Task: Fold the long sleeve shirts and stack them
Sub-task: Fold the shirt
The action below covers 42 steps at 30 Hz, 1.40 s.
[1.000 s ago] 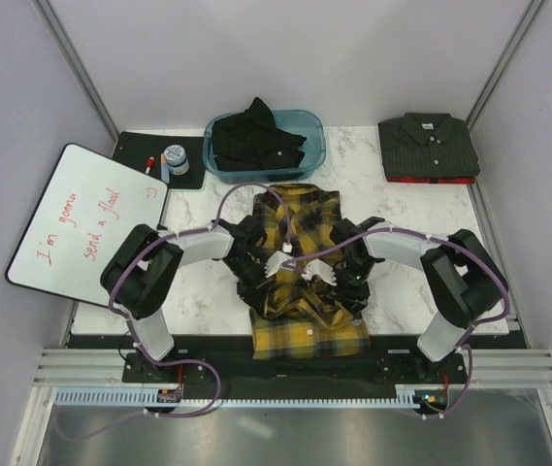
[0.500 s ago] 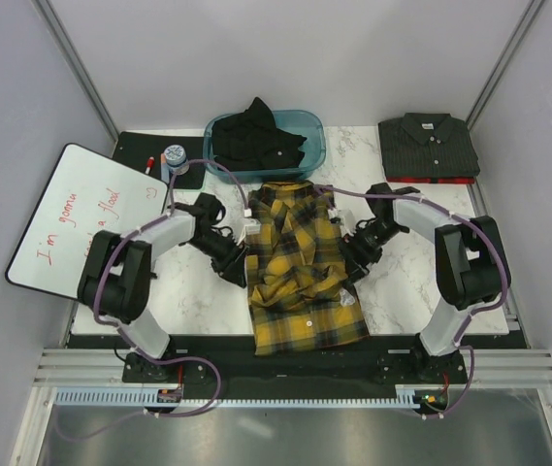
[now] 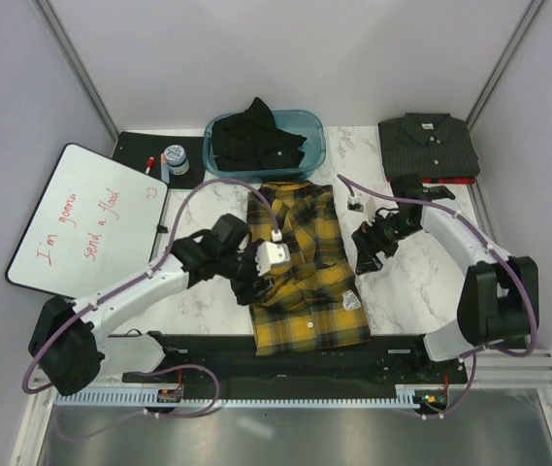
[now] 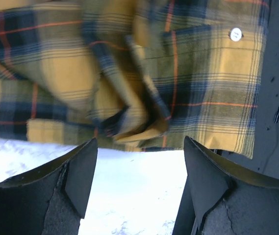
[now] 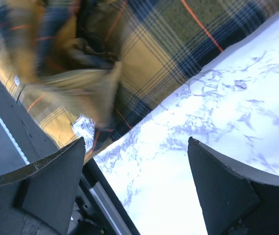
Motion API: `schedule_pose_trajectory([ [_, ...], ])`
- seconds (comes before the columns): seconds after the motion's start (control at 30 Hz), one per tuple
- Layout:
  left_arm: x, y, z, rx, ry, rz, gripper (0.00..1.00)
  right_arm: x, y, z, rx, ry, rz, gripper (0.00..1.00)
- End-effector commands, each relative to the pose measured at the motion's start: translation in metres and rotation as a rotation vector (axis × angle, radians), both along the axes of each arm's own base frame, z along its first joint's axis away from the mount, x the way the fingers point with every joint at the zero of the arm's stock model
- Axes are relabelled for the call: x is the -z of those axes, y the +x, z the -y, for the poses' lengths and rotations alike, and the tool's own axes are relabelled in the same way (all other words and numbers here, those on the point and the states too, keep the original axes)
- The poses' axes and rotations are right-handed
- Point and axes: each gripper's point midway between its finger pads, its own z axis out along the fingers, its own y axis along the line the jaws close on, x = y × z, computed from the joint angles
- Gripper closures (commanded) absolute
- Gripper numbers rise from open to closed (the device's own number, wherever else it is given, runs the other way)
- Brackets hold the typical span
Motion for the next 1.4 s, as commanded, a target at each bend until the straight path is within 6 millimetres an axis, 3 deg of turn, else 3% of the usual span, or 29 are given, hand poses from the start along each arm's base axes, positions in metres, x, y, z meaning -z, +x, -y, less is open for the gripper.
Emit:
schedule_pose_trajectory([
  [0.0,0.014,0.010,0.008,-0.050,0.096,0.166,0.21,-0.027,-0.015,-0.001,-0.090,0.047,0.115,0.10],
  [0.1,0.032,0.010,0.011,-0.041,0.169,0.189,0.21,-0.025,-0.029,0.003,-0.146,0.041,0.111,0.17],
  [0.13,0.043,0.017,0.008,-0.058,0.220,0.187,0.21,-0.025,-0.033,0.002,-0.151,0.049,0.100,0.21],
  [0.23,0.044,0.041,0.012,-0.117,0.233,0.240,0.29,-0.013,-0.036,0.000,-0.168,0.038,0.064,0.35],
  [0.3,0.032,0.062,0.011,-0.168,0.206,0.247,0.39,-0.005,-0.035,-0.002,-0.160,0.032,0.024,0.34],
  [0.33,0.032,0.065,0.008,-0.174,0.204,0.231,0.50,-0.001,-0.026,-0.004,-0.146,0.029,0.043,0.33],
  [0.4,0.025,0.081,-0.001,-0.207,0.197,0.239,0.58,0.006,-0.015,-0.006,-0.100,0.007,0.029,0.27],
  [0.47,0.020,0.081,-0.005,-0.188,0.174,0.210,0.62,0.017,0.002,-0.010,-0.077,-0.003,0.028,0.21],
  [0.5,0.016,0.082,-0.005,-0.187,0.164,0.208,0.56,0.014,0.009,-0.014,-0.063,0.007,0.019,0.19],
  [0.63,0.012,0.045,0.006,-0.066,0.069,0.053,0.34,0.017,0.010,-0.028,-0.048,0.076,-0.076,0.14],
  [0.7,0.017,0.030,0.008,-0.035,0.055,-0.013,0.26,0.018,0.011,-0.036,-0.052,0.095,-0.088,0.14],
  [0.8,0.026,0.022,0.010,-0.029,0.049,-0.076,0.23,0.019,0.014,-0.046,-0.056,0.107,-0.093,0.17],
  [0.9,0.037,0.027,0.011,-0.058,0.069,-0.095,0.21,0.023,0.017,-0.055,-0.071,0.098,-0.076,0.29],
  [0.97,0.043,0.035,0.009,-0.095,0.081,-0.101,0.22,0.027,0.017,-0.060,-0.079,0.095,-0.075,0.44],
  [1.03,0.051,0.040,0.008,-0.120,0.100,-0.118,0.29,0.028,0.017,-0.068,-0.096,0.105,-0.067,0.58],
  [1.1,0.049,0.040,0.010,-0.117,0.085,-0.157,0.53,0.026,0.015,-0.075,-0.119,0.117,-0.066,0.69],
  [1.13,0.047,0.039,0.011,-0.119,0.078,-0.164,0.61,0.023,0.013,-0.079,-0.129,0.131,-0.066,0.82],
  [1.17,0.041,0.039,0.011,-0.116,0.064,-0.161,0.77,0.021,0.011,-0.081,-0.145,0.141,-0.059,0.89],
  [1.27,-0.002,0.024,0.017,-0.045,-0.078,-0.092,0.94,0.003,0.004,-0.085,-0.193,0.199,-0.013,1.00],
  [1.37,-0.028,0.012,0.017,0.003,-0.157,-0.034,0.98,-0.019,-0.006,-0.090,-0.251,0.280,0.051,1.00],
])
